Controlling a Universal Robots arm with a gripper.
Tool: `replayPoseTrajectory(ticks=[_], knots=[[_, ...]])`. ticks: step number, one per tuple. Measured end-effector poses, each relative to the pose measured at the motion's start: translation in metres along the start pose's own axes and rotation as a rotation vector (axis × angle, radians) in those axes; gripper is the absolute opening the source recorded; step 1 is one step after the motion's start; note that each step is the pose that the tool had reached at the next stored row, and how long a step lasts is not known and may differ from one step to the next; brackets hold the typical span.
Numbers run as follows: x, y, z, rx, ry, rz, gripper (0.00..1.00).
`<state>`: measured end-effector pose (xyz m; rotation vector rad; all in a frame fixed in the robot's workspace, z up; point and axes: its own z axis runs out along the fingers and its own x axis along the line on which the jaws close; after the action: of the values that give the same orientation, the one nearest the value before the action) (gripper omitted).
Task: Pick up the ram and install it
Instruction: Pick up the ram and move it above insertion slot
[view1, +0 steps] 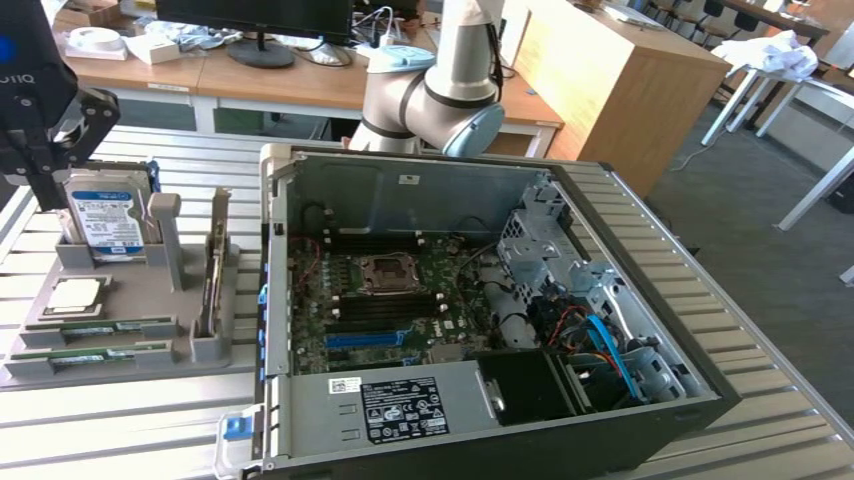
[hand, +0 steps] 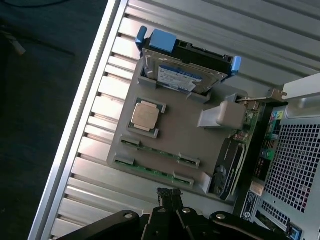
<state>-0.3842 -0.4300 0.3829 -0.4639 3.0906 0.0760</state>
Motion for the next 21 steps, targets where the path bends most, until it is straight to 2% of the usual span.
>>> replayPoseTrajectory(ticks=[21], knots=[[0.0000,0.0000,0.0000,-0.0035,0.0071,-0.154,0.10]])
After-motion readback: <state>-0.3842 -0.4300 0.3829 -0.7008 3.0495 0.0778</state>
